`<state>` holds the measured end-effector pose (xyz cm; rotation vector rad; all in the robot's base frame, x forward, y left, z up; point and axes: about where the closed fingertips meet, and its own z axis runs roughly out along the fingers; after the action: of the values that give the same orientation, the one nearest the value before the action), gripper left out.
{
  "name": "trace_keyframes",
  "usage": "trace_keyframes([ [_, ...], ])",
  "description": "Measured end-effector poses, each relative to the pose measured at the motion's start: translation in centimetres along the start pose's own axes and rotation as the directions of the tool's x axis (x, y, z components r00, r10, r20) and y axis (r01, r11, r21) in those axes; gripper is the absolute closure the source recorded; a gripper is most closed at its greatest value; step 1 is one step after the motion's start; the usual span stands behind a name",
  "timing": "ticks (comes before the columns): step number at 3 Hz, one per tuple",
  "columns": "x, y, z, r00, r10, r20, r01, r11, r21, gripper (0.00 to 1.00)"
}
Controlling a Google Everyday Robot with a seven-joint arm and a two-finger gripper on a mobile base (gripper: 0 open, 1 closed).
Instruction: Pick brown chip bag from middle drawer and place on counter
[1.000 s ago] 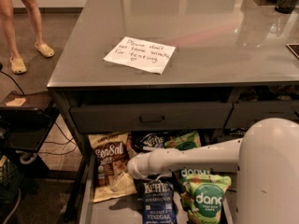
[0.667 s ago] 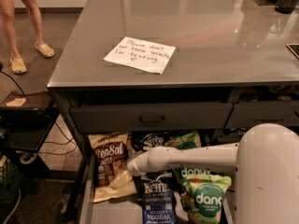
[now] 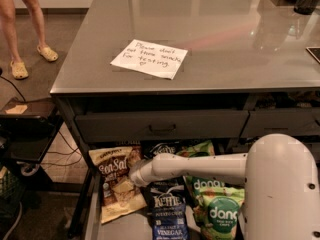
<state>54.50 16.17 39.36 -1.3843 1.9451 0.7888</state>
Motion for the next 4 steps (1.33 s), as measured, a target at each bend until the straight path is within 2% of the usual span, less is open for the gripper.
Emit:
trace_keyframes([
  [1, -1.9, 2.0, -1.5, 1.000, 0.008, -0.015, -0.009, 0.9999, -0.014, 0.63],
  [2, -3.9, 4.4, -4.9, 0.999, -0.019, -0.041, 0.018, 0.9998, -0.011, 0.84],
  [3, -5.0, 6.3, -9.4, 0.996, -0.047, -0.069, 0.048, 0.9988, 0.011, 1.00],
  [4, -6.4, 6.8, -14.6, 0.994, -0.074, -0.081, 0.077, 0.9964, 0.035, 1.00],
])
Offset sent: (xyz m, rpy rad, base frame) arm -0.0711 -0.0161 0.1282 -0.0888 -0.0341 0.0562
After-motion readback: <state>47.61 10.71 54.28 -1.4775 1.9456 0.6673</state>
